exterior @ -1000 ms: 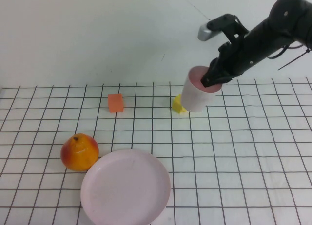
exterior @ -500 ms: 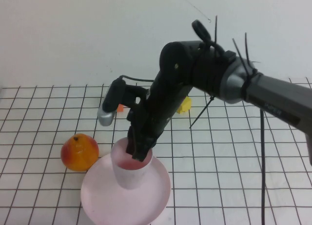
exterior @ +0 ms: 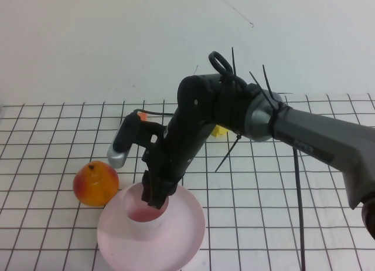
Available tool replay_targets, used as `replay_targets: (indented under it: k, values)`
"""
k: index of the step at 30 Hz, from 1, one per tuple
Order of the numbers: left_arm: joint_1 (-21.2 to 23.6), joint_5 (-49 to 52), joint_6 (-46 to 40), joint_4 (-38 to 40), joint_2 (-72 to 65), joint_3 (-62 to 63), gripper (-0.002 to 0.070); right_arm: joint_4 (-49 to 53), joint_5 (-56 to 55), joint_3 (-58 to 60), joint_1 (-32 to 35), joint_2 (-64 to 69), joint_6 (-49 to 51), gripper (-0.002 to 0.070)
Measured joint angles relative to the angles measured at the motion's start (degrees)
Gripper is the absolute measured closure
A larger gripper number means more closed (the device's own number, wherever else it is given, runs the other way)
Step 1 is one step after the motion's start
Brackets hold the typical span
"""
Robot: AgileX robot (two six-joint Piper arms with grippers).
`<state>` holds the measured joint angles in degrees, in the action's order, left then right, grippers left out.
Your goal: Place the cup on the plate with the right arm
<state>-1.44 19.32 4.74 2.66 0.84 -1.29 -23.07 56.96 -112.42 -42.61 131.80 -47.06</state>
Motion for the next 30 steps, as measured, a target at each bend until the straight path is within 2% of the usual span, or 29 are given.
replay_targets:
  k: [5, 11, 13, 15, 18, 21, 23, 30]
  values:
    - [0.0, 0.0, 0.0, 0.0, 0.0, 0.0, 0.0678, 0.0, 2.23, -2.89, 0.0, 0.0, 2.46, 0.0405]
    - [0.0, 0.0, 0.0, 0.0, 0.0, 0.0, 0.0678, 3.58, 12.15, -16.43, 0.0, -0.12, 4.58, 0.038]
    - [0.0, 0.0, 0.0, 0.0, 0.0, 0.0, 0.0678, 6.2, 13.03, -20.03, 0.0, -1.26, 8.31, 0.0384]
    - [0.0, 0.0, 0.0, 0.0, 0.0, 0.0, 0.0678, 9.63, 13.58, -21.86, 0.0, -3.33, 12.21, 0.0398]
    - [0.0, 0.0, 0.0, 0.0, 0.0, 0.0, 0.0678, 14.58, 14.08, -22.78, 0.11, -7.15, 15.92, 0.0463]
    - [0.0, 0.0, 0.0, 0.0, 0.0, 0.0, 0.0678, 18.64, 14.63, -23.05, 0.11, -10.58, 18.8, 0.0584]
    - [0.0, 0.0, 0.0, 0.0, 0.0, 0.0, 0.0678, 20.27, 14.75, -23.05, 0.19, -12.59, 21.37, 0.064]
    - [0.0, 0.0, 0.0, 0.0, 0.0, 0.0, 0.0678, 21.05, 14.75, -23.15, 0.22, -17.81, 24.43, 0.0676]
